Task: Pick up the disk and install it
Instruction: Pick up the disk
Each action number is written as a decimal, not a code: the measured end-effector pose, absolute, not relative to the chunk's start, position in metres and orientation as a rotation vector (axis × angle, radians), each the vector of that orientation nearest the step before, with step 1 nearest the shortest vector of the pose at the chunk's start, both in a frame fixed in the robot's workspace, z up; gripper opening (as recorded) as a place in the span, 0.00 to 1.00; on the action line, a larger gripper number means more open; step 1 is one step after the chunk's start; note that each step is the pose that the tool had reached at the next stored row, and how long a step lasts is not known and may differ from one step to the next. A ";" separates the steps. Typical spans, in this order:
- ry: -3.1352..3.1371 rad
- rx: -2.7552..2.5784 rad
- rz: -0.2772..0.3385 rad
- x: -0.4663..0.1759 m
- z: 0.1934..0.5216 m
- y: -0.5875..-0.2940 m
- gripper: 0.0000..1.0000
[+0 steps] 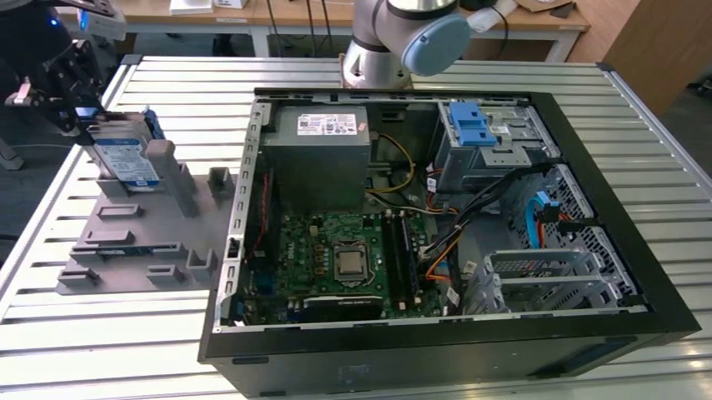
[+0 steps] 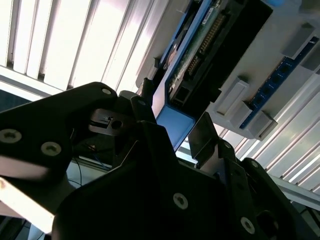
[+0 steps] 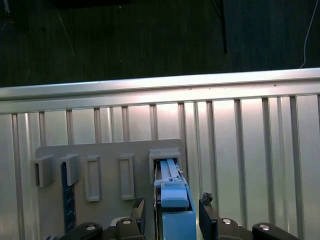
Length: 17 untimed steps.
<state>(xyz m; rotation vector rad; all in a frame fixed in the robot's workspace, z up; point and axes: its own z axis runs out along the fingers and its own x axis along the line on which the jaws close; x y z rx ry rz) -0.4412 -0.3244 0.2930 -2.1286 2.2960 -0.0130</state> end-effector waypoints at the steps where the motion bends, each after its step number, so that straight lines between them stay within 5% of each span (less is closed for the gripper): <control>1: 2.296 -2.128 -0.013 -0.442 0.292 -0.324 0.55; 17: 2.296 -2.129 -0.013 -0.443 0.288 -0.324 0.46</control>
